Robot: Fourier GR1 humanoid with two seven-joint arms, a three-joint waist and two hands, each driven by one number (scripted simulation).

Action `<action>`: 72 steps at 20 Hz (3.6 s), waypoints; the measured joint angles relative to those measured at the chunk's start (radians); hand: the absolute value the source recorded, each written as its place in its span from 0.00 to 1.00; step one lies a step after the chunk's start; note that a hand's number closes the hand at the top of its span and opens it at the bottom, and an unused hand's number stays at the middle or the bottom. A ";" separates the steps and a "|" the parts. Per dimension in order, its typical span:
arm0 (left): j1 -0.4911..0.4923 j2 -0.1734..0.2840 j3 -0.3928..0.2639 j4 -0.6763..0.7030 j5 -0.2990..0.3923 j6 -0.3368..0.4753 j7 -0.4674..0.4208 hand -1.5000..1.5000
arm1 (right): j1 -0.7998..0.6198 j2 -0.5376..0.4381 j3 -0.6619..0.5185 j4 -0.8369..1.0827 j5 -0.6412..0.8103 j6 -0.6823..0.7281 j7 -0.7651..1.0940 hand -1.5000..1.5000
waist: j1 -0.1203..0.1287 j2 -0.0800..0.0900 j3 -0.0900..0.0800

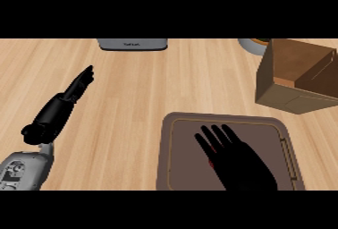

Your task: Pick the tomato from the tray and place it in the cardboard box

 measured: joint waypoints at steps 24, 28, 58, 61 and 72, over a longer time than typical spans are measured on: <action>-0.015 -0.084 0.063 -0.004 -0.080 -0.058 0.008 0.50 | 0.043 0.089 -0.123 0.300 0.237 -0.110 -0.281 0.00 | 0.000 0.000 0.000; -0.005 -0.087 0.075 -0.015 -0.081 -0.074 0.008 0.50 | 0.077 0.100 -0.124 0.336 0.269 -0.142 -0.323 1.00 | 0.000 0.000 0.000; 0.010 -0.091 0.119 -0.065 -0.081 -0.115 0.042 0.50 | 0.076 0.026 -0.181 0.125 0.144 -0.420 -0.987 1.00 | -0.006 -0.003 0.000; 0.006 -0.101 0.114 -0.058 -0.091 -0.108 0.045 0.50 | 0.094 0.013 -0.273 0.021 0.071 -0.382 -0.969 1.00 | -0.010 -0.003 0.000; 0.009 -0.112 0.102 -0.036 -0.112 -0.103 0.018 0.50 | -0.071 0.126 -0.685 0.050 -0.176 -0.300 -0.670 1.00 | 0.000 0.001 0.000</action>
